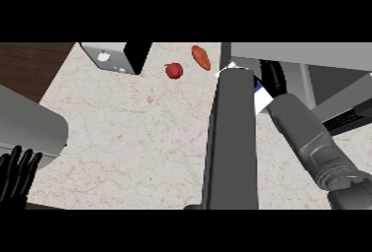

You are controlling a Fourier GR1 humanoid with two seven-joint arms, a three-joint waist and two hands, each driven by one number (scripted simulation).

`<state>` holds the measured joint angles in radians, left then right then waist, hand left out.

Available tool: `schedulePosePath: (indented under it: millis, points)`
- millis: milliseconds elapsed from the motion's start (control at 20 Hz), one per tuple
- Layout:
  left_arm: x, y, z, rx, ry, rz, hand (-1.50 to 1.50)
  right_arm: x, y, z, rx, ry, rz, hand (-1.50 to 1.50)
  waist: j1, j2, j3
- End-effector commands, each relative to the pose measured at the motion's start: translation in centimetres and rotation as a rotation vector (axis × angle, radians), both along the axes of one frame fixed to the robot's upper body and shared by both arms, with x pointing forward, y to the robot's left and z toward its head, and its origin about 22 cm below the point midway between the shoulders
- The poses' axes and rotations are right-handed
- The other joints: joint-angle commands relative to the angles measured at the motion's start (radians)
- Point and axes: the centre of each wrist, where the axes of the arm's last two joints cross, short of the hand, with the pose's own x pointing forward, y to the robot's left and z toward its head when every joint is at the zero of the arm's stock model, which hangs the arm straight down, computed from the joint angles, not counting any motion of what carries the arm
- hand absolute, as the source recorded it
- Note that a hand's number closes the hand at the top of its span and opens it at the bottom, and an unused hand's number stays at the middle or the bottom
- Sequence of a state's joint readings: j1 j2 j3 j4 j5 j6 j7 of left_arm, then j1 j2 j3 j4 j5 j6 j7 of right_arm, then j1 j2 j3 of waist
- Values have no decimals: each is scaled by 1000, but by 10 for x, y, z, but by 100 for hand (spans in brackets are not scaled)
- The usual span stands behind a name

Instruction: Pick up the milk, place it into the microwave and close the microwave

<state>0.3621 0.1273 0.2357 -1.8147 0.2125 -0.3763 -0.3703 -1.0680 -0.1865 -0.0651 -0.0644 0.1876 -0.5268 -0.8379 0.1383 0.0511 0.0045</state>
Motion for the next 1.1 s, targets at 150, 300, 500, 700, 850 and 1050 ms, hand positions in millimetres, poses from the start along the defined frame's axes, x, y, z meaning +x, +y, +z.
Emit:
schedulePosePath:
  millis: [150,300,500,700,850,1050]
  points:
    - [-12,0,-2,-8,-10,12,-150,-17,-9,-28,53,59,82,-150,-10,-1,1]
    - [-9,-1,-1,10,14,30,-150,-12,-7,-20,128,80,184,-150,-42,-13,0]
    - [-13,-6,9,11,8,8,-150,-22,2,-36,204,91,242,-150,-53,-19,0]
    - [-25,-29,2,11,26,-10,-150,-25,-24,-39,289,140,261,-150,-64,-25,0]
    - [-26,-22,-1,3,47,-69,-150,-42,-39,-59,340,160,321,-150,-78,-27,-1]
    - [-21,-37,-5,-35,43,-181,-150,-51,-33,-72,449,208,422,-150,-91,-32,-1]
